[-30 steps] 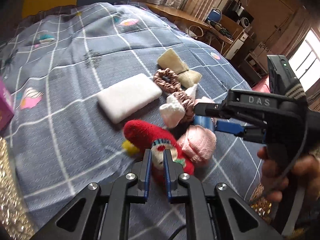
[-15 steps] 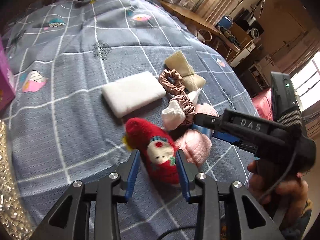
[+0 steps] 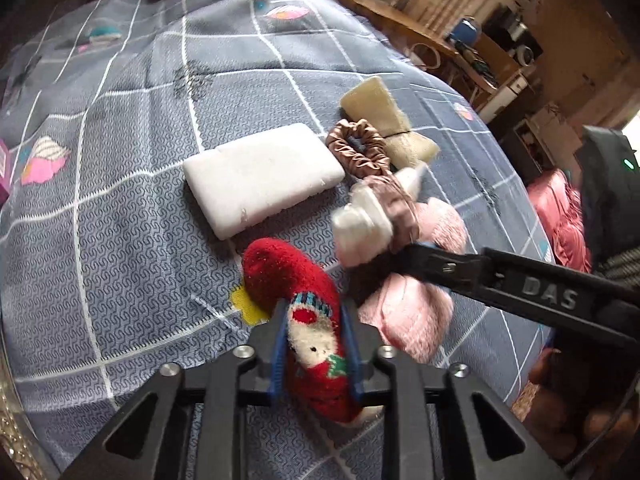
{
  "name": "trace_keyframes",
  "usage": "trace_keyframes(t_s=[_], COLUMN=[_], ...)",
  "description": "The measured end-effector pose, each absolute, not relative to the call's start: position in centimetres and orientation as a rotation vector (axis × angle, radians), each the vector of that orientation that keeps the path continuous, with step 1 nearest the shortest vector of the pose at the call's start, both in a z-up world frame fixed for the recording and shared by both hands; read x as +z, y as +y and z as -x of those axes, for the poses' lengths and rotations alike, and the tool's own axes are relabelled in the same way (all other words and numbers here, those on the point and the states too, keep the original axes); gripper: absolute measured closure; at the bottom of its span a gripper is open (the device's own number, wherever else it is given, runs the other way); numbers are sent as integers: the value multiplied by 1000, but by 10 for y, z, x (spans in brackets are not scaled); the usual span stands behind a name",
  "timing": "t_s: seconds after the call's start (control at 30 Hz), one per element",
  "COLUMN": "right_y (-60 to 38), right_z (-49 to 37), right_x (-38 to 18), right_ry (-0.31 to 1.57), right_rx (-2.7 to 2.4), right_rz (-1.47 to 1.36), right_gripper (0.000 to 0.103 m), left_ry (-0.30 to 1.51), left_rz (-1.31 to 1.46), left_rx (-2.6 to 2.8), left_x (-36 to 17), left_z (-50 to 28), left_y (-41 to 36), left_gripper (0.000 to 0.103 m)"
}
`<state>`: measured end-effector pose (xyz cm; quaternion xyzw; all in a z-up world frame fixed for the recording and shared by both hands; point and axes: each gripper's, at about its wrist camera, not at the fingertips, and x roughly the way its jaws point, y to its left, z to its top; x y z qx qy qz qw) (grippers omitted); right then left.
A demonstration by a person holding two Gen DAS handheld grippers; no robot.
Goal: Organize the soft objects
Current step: 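Grasp the red Christmas sock with the left gripper while the right grasps the pink fluffy sock, then carry the red sock to the gold tray and open the left gripper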
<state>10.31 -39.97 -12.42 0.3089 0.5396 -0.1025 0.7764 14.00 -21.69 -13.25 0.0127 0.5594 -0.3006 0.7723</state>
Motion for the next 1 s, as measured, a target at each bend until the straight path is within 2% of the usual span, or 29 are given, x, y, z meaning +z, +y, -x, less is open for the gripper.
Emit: trace_keyframes(t_s=[0.1, 0.33, 0.67, 0.8, 1.0], right_y=[-394, -381, -372, -360, -357], right_z=[-106, -112, -114, -115, -120], right_x=[-129, -130, -132, -131, -132], right_ry=[1204, 1241, 1247, 1237, 1243], right_rx=[-200, -190, -191, -178, -165], right_rz=[-644, -548, -488, -442, -398], right_gripper=[52, 48, 47, 52, 52], left_ry=[1183, 1092, 925, 857, 782], left_rz=[-63, -113, -72, -18, 67], left_rx=[-666, -647, -497, -370, -187], left_x=[-125, -83, 8, 46, 75], left_z=[-133, -138, -222, -267, -288], left_y=[-210, -189, -140, -91, 14], left_gripper=[91, 92, 92, 92, 92])
